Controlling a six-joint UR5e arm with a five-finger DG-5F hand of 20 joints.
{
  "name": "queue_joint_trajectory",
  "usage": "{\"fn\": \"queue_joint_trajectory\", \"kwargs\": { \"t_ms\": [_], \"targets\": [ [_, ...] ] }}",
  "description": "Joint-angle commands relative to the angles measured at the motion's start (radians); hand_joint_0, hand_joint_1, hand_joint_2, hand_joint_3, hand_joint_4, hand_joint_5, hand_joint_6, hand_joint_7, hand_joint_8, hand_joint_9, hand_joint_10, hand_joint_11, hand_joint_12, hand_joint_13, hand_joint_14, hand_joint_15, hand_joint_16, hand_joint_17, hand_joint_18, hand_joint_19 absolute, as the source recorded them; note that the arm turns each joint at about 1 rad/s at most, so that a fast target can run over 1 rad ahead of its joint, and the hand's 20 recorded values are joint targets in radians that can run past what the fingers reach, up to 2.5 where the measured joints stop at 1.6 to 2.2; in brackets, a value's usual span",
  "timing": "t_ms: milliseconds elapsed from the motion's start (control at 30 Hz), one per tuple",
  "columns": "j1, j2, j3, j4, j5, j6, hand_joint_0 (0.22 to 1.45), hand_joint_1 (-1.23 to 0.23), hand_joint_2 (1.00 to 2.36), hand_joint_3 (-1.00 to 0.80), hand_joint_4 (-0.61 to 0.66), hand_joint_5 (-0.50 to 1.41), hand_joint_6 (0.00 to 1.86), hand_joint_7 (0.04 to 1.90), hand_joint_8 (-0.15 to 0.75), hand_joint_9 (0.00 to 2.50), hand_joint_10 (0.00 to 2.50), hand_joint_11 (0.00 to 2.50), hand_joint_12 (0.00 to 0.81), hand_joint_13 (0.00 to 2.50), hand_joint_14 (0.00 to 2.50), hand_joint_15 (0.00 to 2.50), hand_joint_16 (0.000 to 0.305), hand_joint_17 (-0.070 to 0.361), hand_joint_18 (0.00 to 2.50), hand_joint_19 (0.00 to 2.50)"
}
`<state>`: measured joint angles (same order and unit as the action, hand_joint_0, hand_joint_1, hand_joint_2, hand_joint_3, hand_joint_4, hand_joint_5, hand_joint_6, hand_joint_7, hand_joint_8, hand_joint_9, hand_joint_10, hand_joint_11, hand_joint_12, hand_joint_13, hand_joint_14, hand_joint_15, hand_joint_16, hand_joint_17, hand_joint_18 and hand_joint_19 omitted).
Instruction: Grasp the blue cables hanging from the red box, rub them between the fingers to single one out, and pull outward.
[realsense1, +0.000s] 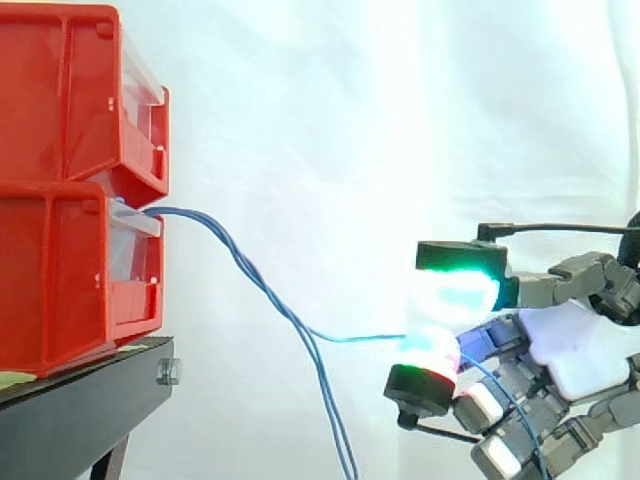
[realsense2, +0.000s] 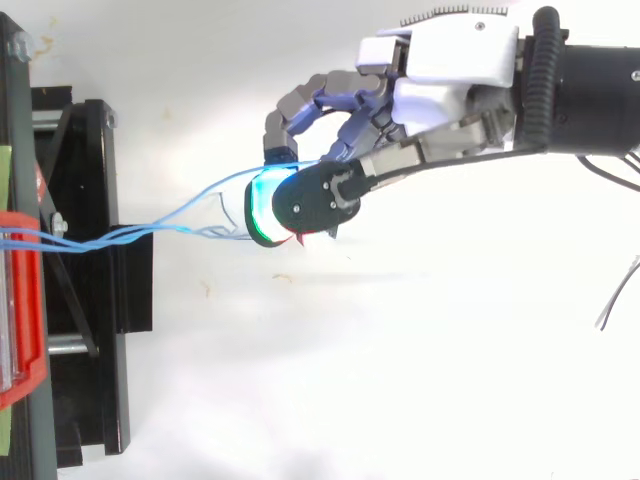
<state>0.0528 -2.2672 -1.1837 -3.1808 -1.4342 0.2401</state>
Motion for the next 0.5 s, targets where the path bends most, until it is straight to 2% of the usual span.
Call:
{"fn": "queue_joint_trajectory", "kwargs": {
  "t_ms": [0,133,333,467],
  "targets": [
    [-0.001,0.000,0.001,0.005,0.000,-0.035,0.57,-0.72,1.01,-0.39,0.08,-0.13,0.85,1.00,0.235,0.99,0.02,0.74,0.338,0.80,0.03,0.64,0.044,0.100,0.59,0.52],
    [-0.004,0.000,0.016,0.008,0.001,-0.036,0.55,-0.71,1.00,-0.44,0.08,-0.13,0.86,0.97,0.235,0.98,0.02,0.74,0.343,0.80,0.02,0.64,0.045,0.102,0.59,0.51],
    [-0.010,-0.002,0.021,-0.001,0.011,-0.045,0.50,-0.60,1.00,-0.50,0.11,-0.12,0.83,0.93,0.243,0.99,0.02,0.72,0.356,0.80,0.02,0.64,0.048,0.109,0.60,0.51],
    [-0.014,-0.008,0.018,-0.080,0.055,-0.105,0.50,-0.54,1.00,-0.50,0.12,-0.11,0.77,0.97,0.246,0.99,0.02,0.73,0.358,0.80,0.02,0.64,0.049,0.110,0.59,0.51]
  ]
}}
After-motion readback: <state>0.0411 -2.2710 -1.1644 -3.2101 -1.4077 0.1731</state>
